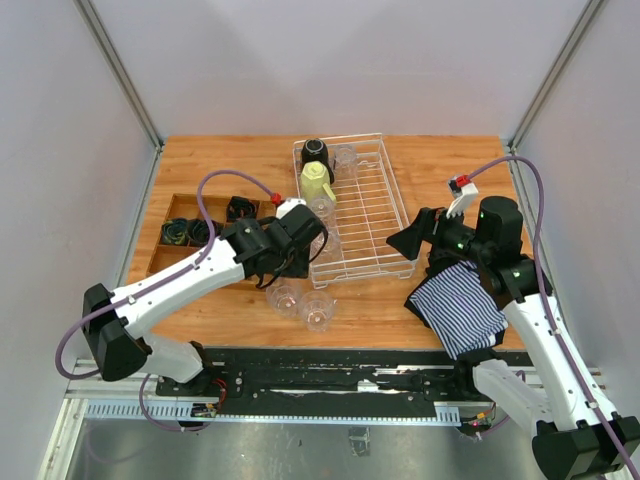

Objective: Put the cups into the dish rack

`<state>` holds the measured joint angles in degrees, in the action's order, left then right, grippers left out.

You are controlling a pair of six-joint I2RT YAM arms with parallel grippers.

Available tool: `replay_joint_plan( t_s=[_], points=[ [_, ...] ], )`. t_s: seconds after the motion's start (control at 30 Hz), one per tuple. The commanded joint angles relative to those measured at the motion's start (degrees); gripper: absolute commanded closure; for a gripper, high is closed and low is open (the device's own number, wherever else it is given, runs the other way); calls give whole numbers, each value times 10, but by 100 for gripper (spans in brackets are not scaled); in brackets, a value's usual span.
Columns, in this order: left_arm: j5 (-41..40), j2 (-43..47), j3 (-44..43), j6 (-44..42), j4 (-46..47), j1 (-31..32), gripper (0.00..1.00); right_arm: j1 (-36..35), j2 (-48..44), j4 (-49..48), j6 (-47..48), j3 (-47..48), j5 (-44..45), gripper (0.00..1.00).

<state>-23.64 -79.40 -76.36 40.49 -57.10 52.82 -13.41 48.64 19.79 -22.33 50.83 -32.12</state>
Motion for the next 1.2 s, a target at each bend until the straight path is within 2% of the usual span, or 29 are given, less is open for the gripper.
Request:
replay_joint_plan(
  t_s=[0.0, 0.37, 0.73, 1.17],
  points=[
    [32, 38, 58, 13, -3, 4, 52, 11, -2, -11, -8, -9, -13, 2],
    [29, 72, 140, 20, 4, 4, 54, 11, -7, -9, -14, -12, -16, 2],
    [-9, 104, 174, 90, -52, -5, 54, 10, 1, -9, -13, -8, -21, 2],
    [15, 90, 210, 73, 6, -45, 54, 11, -2, -5, -7, -6, -28, 2]
  ],
)
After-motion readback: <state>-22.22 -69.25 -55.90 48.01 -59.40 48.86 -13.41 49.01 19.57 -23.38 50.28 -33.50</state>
